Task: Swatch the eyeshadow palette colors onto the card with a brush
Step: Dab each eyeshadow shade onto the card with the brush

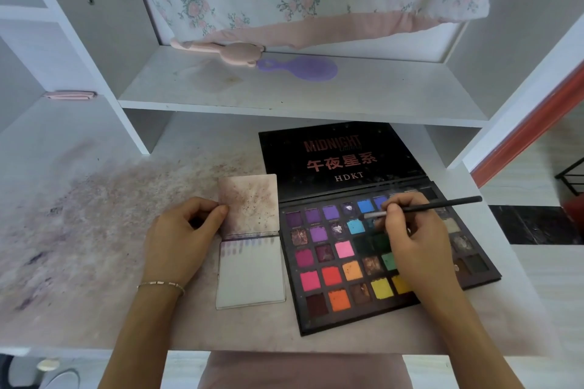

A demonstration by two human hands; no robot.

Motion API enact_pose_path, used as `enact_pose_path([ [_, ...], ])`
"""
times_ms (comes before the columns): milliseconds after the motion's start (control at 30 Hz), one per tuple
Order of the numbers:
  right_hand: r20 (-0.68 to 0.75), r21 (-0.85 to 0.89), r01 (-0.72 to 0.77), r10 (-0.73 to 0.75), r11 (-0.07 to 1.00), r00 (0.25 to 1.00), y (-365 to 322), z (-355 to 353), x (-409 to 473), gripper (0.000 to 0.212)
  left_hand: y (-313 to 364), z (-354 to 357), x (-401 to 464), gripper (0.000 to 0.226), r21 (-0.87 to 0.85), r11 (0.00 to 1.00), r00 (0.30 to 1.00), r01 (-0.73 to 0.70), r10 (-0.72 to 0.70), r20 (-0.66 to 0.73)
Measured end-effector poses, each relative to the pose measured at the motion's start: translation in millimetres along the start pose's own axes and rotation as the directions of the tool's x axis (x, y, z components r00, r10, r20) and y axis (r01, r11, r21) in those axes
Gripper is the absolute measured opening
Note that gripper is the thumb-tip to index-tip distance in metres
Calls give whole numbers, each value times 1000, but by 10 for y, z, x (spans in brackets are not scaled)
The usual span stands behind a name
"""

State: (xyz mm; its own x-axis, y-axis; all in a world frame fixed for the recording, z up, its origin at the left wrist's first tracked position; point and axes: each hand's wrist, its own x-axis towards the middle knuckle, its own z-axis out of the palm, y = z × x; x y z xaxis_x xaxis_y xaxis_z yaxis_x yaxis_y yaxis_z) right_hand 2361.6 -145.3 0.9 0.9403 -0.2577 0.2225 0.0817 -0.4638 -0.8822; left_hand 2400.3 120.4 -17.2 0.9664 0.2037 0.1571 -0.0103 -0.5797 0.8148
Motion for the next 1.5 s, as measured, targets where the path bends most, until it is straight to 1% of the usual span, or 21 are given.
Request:
enact_pose_path([
  [200,146,205,-34,4,978,989,-249,294,-112,22,9,4,1,26,-3,1000,1000,-2,2,4],
  [367,353,214,-37,-42,976,935,-394,608,-260,17,11,-6,3,22,6,1000,1000,-11,11,10],
  [433,387,203,-17,-64,979,920,-418,686,-267,16,10,-11,3,21,15,1000,1000,-18,17,11],
  [533,384,154,14,-73,988,920,-425,760,-247,13,10,-14,8,21,21,999,1000,-24,24,15],
  [700,412,120,11,-60,993,909,-413,793,-238,12,0,-21,6,23,15,1000,1000,-19,18,15],
  [867,430,111,11,-58,994,901,-416,803,-232,15,-5,-21,9,21,18,1000,1000,-20,19,22],
  [1067,434,83,23,-57,996,899,-415,805,-237,13,-6,-16,0,19,13,1000,1000,-10,9,18],
  [1300,456,53,20,-42,998,889,-427,802,-236,14,-30,-19,-5,22,10,1000,1000,-18,18,14],
  [1500,466,35,10,-25,999,884,-427,801,-233,16,-30,-6,8,18,11,1000,1000,-15,15,10],
])
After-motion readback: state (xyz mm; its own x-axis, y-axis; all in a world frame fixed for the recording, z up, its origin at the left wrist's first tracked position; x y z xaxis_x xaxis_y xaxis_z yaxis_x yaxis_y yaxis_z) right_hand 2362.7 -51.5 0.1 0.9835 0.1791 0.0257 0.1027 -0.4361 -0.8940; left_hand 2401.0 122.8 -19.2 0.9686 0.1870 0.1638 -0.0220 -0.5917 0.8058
